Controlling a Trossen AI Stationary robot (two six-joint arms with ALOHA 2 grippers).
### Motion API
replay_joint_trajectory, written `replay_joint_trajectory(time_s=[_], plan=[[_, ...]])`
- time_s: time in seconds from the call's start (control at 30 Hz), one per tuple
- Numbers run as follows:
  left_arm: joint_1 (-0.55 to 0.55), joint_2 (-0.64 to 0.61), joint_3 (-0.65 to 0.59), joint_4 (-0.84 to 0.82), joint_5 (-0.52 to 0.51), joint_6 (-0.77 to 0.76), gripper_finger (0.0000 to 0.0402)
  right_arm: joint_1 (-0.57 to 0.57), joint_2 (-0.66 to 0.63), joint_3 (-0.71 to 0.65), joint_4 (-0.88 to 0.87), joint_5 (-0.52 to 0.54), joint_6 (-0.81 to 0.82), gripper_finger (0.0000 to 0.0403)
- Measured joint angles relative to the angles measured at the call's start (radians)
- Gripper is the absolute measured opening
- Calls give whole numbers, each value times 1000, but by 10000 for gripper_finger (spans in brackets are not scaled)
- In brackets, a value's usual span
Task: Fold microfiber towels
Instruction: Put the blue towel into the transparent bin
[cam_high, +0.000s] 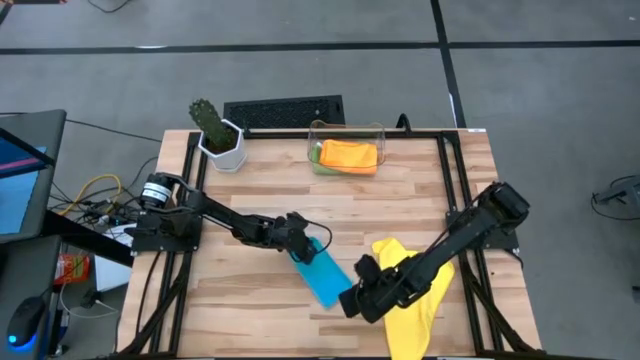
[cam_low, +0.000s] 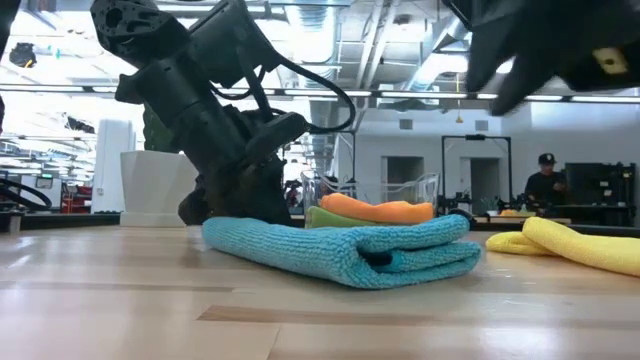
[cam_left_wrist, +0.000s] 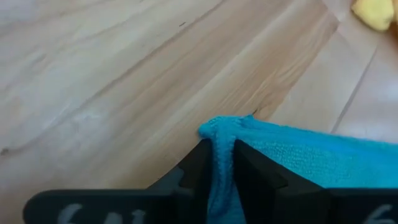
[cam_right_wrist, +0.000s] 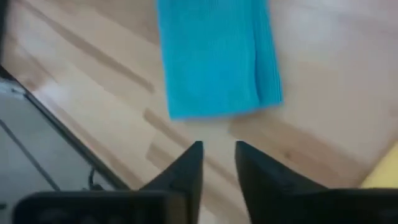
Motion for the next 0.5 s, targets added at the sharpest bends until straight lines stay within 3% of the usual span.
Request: replay_joint_trajectory(time_s=[0.27,0.5], plan=[[-33,1,0,8,26,-242,74,29,112,-1,77,-37,155,243],[-62,2,-2,29,42,-299,76,21,198,2,118,-41,228,259]])
